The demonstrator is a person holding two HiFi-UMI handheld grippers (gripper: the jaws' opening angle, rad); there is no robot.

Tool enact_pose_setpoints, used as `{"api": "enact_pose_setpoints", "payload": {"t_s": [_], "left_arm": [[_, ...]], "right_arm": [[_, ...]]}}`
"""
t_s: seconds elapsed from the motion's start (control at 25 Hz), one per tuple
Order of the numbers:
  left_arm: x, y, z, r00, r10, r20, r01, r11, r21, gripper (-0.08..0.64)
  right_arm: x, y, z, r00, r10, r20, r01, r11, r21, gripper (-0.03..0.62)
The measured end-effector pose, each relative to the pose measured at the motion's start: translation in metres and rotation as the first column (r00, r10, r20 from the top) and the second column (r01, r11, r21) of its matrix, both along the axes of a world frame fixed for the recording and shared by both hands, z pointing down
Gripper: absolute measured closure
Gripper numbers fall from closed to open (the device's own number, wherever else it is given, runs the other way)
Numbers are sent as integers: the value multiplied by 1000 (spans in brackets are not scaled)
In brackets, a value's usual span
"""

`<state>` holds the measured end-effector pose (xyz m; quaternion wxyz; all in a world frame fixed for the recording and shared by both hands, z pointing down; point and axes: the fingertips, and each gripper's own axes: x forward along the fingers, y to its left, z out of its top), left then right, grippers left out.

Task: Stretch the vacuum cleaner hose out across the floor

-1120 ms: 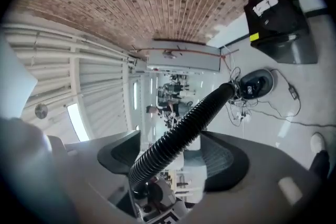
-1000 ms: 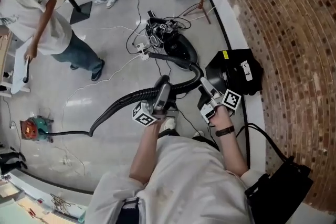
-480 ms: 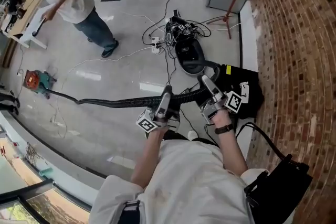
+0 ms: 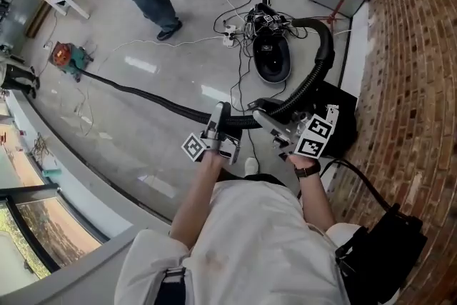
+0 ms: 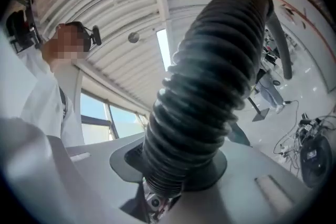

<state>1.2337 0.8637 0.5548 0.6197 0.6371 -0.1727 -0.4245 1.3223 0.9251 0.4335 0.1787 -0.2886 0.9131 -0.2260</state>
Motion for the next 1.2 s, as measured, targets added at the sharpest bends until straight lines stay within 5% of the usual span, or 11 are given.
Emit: {"api": "enact_pose_setpoints", "payload": {"t_s": [0.24, 0.56, 1.2], "left_arm": [[-3, -1, 12, 1000, -19, 15, 20, 993, -116, 348], [-27, 15, -9, 1000, 9, 14, -8, 996, -93, 367], [-82, 36, 6, 992, -106, -62, 94, 982, -165, 373]], "right_arm": [[-23, 3, -7, 974, -92, -206, 109, 992, 71, 453], [-50, 27, -22, 957, -141, -252, 199, 955, 220, 451], [-109, 38, -17, 923, -240, -299, 312, 925, 219, 433]]}}
